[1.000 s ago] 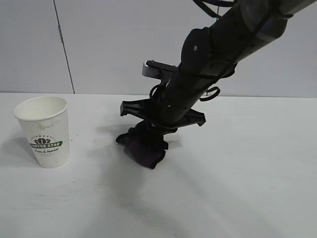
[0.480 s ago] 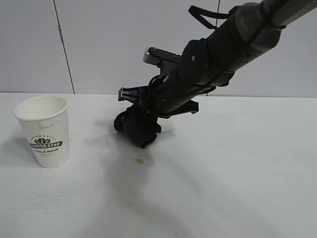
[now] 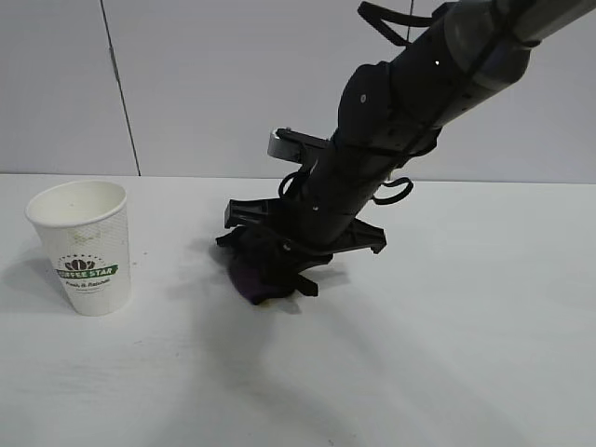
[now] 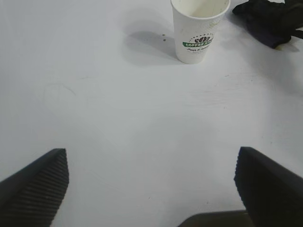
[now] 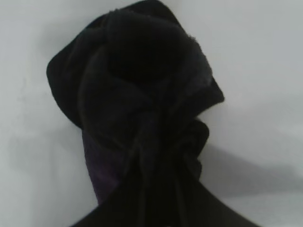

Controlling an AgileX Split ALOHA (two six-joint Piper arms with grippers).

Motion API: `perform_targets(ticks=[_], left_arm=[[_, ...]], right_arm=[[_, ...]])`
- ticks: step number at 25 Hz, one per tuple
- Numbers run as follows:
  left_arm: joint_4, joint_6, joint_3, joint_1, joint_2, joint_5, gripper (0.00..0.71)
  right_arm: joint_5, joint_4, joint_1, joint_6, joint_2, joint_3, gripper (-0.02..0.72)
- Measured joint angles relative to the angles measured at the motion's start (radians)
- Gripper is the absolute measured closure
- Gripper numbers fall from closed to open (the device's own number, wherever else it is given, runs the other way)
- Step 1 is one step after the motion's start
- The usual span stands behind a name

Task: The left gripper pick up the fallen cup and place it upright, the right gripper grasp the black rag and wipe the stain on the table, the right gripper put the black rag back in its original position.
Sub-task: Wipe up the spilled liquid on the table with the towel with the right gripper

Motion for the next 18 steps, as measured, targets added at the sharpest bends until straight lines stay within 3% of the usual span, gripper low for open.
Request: perform_targets(ticks=[7,10,14,18], left_arm=[[0.0,0.0,0.0,0.0,0.0,0.0,0.023],[0.0,0.0,0.0,0.0,0.0,0.0,0.023],[0.0,0.0,0.0,0.0,0.0,0.0,0.023],[0.0,0.0,0.0,0.0,0.0,0.0,0.023]], right_arm=[[0.156,0.132,0.0,-0.154,-0.005,-0.004,0.66],[0.188,0.155,0.0,-0.2,-0.005,-0.004,0.66],[0.134,0.159,0.0,-0.22,-0.005,-0.002,0.66],[-0.044,0.089,0.0,-0.261,0.001,0.002,0.66]])
